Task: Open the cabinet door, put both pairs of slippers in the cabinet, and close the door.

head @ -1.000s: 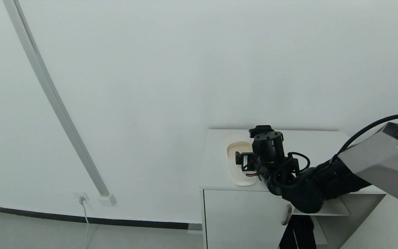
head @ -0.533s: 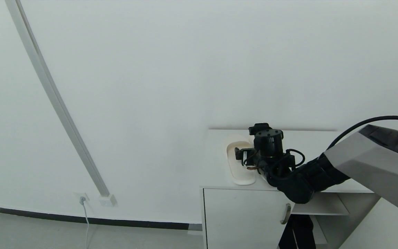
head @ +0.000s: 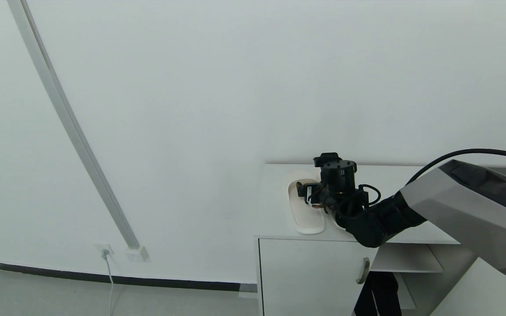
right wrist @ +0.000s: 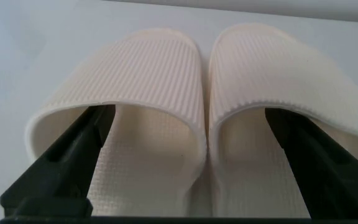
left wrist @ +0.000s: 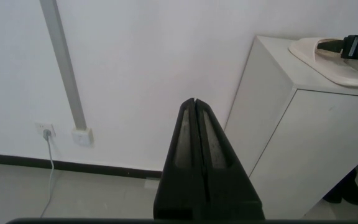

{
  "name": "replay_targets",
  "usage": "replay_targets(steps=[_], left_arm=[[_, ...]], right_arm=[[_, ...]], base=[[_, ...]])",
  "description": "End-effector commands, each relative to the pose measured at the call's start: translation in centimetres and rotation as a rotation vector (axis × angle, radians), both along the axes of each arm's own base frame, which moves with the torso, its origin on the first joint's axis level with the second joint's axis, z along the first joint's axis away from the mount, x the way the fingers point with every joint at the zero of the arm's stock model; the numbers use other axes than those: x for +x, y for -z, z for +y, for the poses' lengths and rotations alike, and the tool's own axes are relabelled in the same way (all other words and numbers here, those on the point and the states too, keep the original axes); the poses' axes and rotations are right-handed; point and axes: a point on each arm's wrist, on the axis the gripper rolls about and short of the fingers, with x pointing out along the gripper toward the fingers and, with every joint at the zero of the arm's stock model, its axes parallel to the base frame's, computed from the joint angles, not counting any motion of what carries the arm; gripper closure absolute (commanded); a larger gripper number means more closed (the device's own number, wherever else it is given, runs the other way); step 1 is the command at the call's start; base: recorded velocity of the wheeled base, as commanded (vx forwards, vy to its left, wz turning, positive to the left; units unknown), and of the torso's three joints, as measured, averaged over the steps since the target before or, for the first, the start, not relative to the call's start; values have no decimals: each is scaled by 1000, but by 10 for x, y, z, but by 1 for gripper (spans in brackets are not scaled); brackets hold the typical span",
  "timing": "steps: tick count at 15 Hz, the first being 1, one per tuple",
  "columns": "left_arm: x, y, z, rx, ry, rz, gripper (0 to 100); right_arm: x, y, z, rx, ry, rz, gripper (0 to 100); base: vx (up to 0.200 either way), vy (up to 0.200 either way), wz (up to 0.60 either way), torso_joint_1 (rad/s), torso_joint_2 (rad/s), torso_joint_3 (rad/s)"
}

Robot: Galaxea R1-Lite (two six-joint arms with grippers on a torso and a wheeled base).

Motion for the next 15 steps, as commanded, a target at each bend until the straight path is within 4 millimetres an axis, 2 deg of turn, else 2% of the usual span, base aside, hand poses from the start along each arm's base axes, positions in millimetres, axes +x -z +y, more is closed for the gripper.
replay_targets(steps=[1, 2, 3, 10, 12, 14, 15], left_arm=[[0, 0, 0, -1, -1, 1, 100], [0, 0, 0, -1, -1, 1, 100], [0, 0, 0, -1, -1, 1, 100], [0, 0, 0, -2, -1, 1, 100], [0, 0, 0, -2, -2, 1, 100], [0, 0, 0, -1, -2, 1, 100], [0, 0, 0, 1, -1, 1, 100]], right_arm=[[3, 5, 1, -4, 0, 9, 0], [3, 5, 1, -4, 0, 9, 0], [3, 5, 1, -4, 0, 9, 100], [1, 3, 2, 1, -3, 4, 100], [-6, -9, 2, 8, -9, -11, 100], [-29, -36, 1, 26, -40, -38, 100], [-37, -42, 0, 28, -60, -38, 100]], base=[[0, 0, 0, 0, 0, 0], [0, 0, 0, 0, 0, 0], [0, 0, 0, 0, 0, 0], [0, 0, 0, 0, 0, 0], [0, 0, 0, 0, 0, 0], [0, 0, 0, 0, 0, 0], [0, 0, 0, 0, 0, 0]])
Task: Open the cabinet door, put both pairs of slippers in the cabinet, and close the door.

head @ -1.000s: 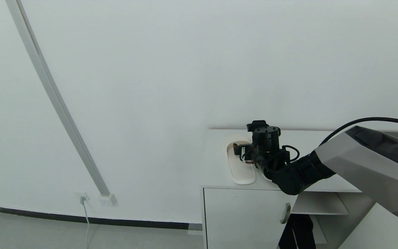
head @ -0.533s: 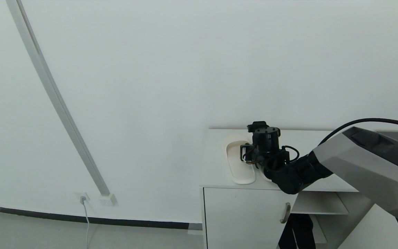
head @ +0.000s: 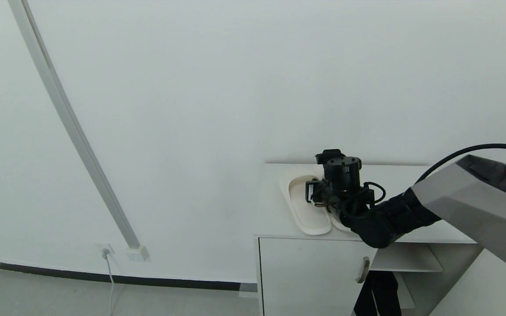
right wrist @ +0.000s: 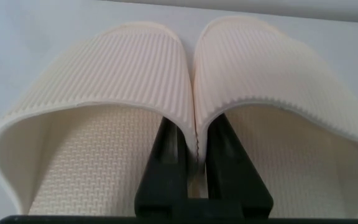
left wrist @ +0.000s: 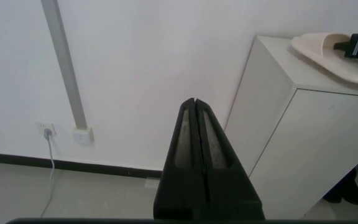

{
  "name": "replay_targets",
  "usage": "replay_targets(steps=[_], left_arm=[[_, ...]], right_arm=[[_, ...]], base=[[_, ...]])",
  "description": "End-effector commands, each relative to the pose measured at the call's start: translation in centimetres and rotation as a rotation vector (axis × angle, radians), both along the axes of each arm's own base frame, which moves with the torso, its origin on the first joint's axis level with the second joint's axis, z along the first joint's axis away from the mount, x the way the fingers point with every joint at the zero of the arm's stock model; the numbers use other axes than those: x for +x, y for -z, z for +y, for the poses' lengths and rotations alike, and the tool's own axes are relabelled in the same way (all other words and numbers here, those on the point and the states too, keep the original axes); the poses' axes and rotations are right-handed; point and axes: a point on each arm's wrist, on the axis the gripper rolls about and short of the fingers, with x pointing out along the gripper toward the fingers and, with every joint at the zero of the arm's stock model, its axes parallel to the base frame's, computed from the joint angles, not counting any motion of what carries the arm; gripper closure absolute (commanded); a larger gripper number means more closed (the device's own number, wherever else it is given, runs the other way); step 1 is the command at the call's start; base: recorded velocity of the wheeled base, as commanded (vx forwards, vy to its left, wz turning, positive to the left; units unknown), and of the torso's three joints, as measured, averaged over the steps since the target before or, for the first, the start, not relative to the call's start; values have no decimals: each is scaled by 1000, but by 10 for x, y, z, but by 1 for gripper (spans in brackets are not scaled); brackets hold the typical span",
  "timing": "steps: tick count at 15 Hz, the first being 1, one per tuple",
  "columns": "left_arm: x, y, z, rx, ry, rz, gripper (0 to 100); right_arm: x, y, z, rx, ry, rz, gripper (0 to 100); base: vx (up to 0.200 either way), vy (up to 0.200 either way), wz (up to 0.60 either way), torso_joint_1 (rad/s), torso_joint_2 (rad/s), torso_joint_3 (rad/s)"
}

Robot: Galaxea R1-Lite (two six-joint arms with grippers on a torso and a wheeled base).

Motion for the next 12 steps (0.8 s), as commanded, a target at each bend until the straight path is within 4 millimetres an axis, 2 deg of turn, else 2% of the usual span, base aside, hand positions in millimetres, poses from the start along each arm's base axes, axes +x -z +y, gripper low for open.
replay_targets(steps=[1, 2, 5, 7, 9, 12], left_arm=[[0, 0, 0, 1, 0, 3, 100], [0, 0, 0, 1, 0, 3, 100], [0, 0, 0, 3, 1, 3, 100], [0, 0, 0, 4, 1, 1, 100], [0, 0, 0, 3, 1, 1, 100], [0, 0, 0, 3, 3, 3, 100]], right_arm=[[-40, -37, -6, 27, -82, -25, 100], [-52, -41, -9, 29, -114, -18, 100], [-119, -53, -35, 34, -318, 46, 100], [-149, -53, -50, 28, -376, 71, 100], [-159, -53, -52, 14, -393, 71, 100], [-161, -47, -48, -6, -408, 88, 100]], base=[[0, 0, 0, 0, 0, 0], [0, 0, 0, 0, 0, 0], [0, 0, 0, 0, 0, 0], [0, 0, 0, 0, 0, 0], [0, 0, 0, 0, 0, 0], [0, 0, 0, 0, 0, 0]])
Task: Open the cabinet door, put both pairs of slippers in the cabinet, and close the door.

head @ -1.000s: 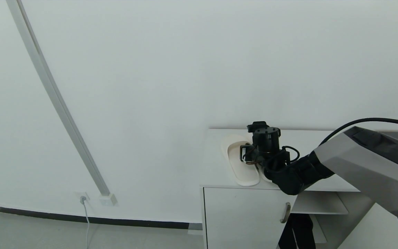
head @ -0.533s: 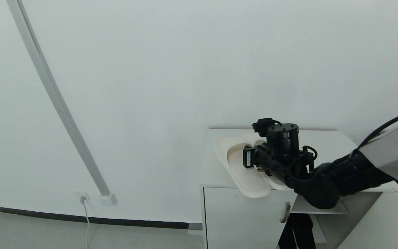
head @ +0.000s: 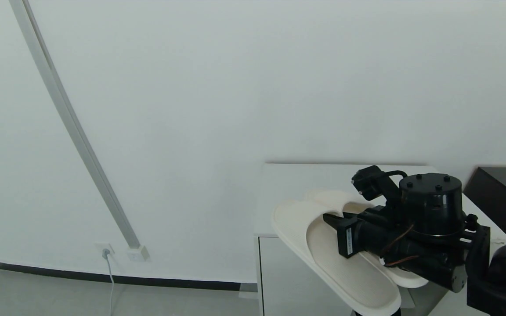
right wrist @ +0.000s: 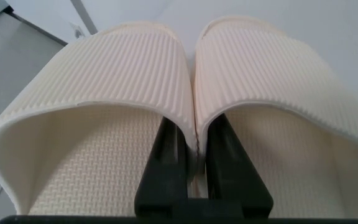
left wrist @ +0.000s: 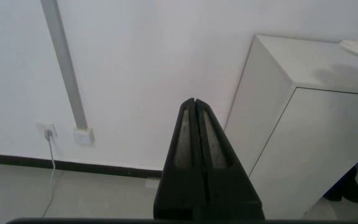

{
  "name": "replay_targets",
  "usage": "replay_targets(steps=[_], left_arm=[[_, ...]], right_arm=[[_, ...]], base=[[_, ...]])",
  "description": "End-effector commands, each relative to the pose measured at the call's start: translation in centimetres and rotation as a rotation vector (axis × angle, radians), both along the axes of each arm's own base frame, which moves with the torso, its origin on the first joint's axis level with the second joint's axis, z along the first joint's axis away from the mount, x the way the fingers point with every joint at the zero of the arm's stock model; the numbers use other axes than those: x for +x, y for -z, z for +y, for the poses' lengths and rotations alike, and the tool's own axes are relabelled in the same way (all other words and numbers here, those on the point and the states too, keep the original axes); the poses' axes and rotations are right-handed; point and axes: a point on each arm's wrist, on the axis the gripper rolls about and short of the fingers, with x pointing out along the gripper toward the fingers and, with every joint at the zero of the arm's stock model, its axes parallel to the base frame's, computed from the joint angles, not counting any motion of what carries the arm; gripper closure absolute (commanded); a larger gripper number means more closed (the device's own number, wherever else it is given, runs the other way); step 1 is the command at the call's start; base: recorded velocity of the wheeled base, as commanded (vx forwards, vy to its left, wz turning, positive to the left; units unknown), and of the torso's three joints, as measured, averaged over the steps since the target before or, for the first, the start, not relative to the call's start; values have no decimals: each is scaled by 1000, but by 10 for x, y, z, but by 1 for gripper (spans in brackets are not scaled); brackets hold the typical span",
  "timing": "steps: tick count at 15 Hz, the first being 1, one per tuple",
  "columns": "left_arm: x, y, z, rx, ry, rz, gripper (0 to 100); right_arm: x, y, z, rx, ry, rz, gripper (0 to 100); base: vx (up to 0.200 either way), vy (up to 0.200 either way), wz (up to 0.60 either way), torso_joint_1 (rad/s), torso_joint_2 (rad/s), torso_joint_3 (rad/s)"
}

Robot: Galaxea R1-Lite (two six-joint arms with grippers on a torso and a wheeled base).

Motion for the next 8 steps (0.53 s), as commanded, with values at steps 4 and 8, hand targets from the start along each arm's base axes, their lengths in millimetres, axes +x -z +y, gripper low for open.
replay_targets(steps=[4, 8], left_arm=[[0, 0, 0, -2, 0, 2, 100], [0, 0, 0, -2, 0, 2, 100]], right_arm=[[-4, 4, -1, -7, -5, 12, 100], [-5, 4, -1, -9, -5, 12, 100]], base=[[0, 0, 0, 0, 0, 0], [-50, 0, 0, 1, 1, -1]])
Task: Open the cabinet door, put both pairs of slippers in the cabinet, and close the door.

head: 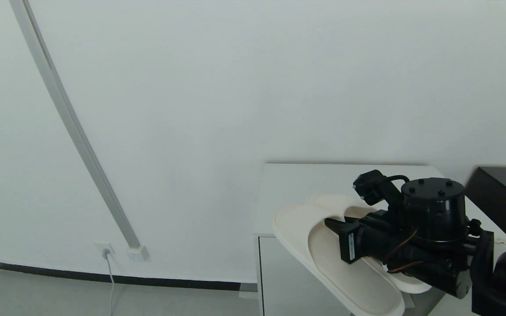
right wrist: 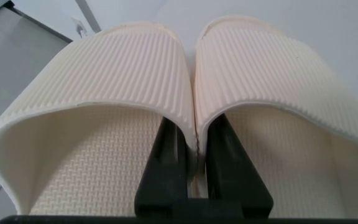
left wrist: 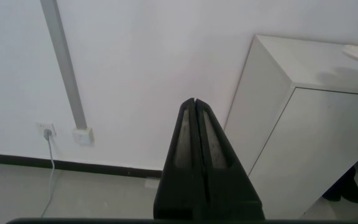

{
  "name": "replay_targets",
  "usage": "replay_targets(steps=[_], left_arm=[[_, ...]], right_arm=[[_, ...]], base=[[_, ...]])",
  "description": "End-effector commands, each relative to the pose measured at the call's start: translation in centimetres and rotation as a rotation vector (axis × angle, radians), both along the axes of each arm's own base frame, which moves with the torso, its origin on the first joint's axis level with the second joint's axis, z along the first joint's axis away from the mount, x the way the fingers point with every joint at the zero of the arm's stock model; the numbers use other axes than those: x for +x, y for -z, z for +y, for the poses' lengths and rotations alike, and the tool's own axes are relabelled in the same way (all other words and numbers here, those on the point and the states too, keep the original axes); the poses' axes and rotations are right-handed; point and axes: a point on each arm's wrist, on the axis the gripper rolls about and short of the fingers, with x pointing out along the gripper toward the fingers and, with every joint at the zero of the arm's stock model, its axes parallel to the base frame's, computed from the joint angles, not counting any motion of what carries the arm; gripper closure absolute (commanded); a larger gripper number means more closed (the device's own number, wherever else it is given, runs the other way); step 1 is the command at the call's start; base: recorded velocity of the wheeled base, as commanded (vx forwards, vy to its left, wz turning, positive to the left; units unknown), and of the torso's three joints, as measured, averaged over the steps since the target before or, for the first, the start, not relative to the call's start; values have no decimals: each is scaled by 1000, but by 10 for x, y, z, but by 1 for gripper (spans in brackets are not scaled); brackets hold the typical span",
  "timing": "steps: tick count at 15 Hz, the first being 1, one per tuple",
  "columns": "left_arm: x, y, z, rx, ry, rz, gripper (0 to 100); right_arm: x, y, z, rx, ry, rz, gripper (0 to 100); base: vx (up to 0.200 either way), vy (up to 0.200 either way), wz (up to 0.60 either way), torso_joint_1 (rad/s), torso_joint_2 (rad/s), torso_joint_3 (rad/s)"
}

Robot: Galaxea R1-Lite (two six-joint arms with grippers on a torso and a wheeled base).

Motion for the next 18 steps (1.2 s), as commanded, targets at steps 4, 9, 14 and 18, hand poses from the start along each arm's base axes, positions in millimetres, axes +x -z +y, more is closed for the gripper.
replay_targets(steps=[4, 9, 14, 18], left_arm=[[0, 0, 0, -2, -1, 0, 100], [0, 0, 0, -2, -1, 0, 100], [0, 0, 0, -2, -1, 0, 100], [0, 0, 0, -2, -1, 0, 100]], right_arm=[[-1, 2, 2, -7, -9, 7, 100], [-2, 4, 3, -10, -11, 13, 100], [-3, 6, 2, -13, -9, 18, 100], [-2, 7, 0, -16, -4, 24, 100]], base=[[-200, 0, 0, 7, 4, 1], [-200, 0, 0, 0, -1, 4], [-40, 0, 0, 0, 1, 0], [0, 0, 0, 0, 0, 0]])
